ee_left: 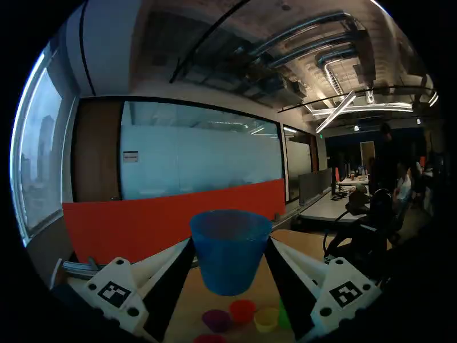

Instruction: Pour water

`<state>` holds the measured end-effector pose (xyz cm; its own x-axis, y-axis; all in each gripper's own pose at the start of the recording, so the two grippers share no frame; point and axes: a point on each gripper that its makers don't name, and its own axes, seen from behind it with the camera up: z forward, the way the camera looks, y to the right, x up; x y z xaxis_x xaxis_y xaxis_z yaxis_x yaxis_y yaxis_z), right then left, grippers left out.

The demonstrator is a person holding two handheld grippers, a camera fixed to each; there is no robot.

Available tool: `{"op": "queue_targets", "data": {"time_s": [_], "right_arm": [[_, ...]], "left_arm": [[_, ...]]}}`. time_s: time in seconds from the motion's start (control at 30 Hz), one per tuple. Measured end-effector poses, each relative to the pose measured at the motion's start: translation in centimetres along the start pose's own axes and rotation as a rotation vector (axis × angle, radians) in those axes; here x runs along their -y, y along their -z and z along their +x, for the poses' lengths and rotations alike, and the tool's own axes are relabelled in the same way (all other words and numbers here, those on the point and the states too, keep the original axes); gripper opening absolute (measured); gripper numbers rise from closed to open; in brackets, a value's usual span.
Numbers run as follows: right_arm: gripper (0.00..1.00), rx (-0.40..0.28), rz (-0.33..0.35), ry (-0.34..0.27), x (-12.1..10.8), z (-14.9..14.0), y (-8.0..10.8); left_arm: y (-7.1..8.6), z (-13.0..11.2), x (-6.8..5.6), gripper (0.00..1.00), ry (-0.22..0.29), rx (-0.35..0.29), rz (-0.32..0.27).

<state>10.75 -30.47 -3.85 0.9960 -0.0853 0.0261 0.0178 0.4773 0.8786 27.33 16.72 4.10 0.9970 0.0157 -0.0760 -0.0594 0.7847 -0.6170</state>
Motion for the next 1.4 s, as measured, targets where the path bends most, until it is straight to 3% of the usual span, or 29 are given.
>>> {"op": "queue_targets", "data": {"time_s": [0.37, 0.67, 1.4], "right_arm": [[0.88, 0.0, -0.028, -0.028, -1.0, 0.4, 0.8], [0.88, 0.027, -0.067, -0.028, -2.7, 0.1, 3.0], [0.89, 0.057, -0.135, -0.018, -5.5, 0.3, 7.3]], "left_arm": [[0.8, -1.4, 0.0, 0.84, 0.0, 0.022, -0.006], [1.7, -4.4, -0.2, 0.84, 0.003, 0.058, -0.013], [3.0, -10.4, -2.0, 0.84, 0.026, 0.128, -0.051]]}}
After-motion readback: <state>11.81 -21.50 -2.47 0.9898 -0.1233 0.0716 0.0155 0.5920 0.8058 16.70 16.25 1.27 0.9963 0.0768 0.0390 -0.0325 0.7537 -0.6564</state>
